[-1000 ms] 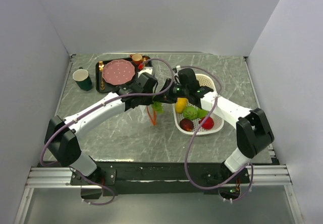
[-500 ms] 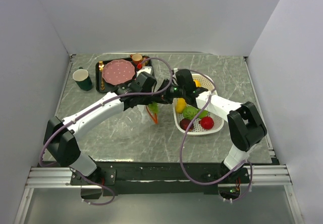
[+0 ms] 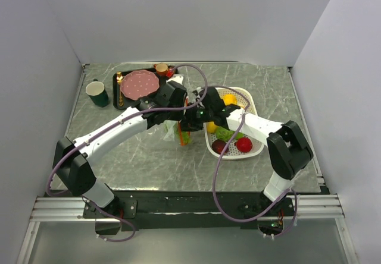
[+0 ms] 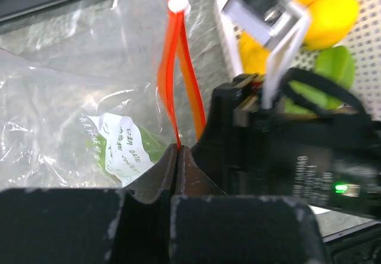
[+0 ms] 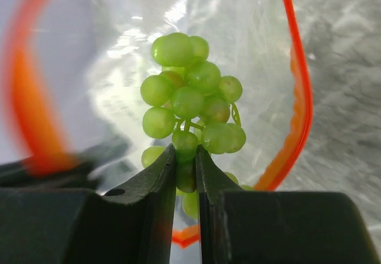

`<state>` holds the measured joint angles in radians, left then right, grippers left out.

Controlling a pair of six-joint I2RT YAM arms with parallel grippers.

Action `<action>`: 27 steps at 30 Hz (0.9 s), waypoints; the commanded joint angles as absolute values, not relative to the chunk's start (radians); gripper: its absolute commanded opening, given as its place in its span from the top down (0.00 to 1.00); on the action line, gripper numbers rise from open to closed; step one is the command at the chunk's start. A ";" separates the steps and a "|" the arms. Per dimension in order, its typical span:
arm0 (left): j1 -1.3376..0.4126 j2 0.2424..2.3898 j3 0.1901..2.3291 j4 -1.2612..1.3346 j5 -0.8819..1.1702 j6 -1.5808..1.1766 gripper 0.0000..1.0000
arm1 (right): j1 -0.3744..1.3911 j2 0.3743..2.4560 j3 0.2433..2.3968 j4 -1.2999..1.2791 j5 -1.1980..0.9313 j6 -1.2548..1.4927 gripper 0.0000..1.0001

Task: Place the food in the zip-top bag and seal the zipper
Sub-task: Place the fake fruit in the zipper food storage bag.

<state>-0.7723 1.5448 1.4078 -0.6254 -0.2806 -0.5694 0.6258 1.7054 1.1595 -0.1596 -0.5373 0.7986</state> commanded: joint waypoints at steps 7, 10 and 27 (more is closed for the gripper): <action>-0.775 1.539 1.448 -0.609 -0.253 -0.591 0.99 | 0.627 1.622 1.102 -0.060 -0.399 0.897 0.83; -0.776 1.526 1.421 -0.601 -0.247 -0.604 0.99 | 0.626 1.580 1.072 -0.003 -0.345 0.913 0.81; -0.776 1.488 1.374 -0.581 -0.222 -0.609 0.99 | 0.612 1.692 1.141 0.121 -0.423 1.061 0.75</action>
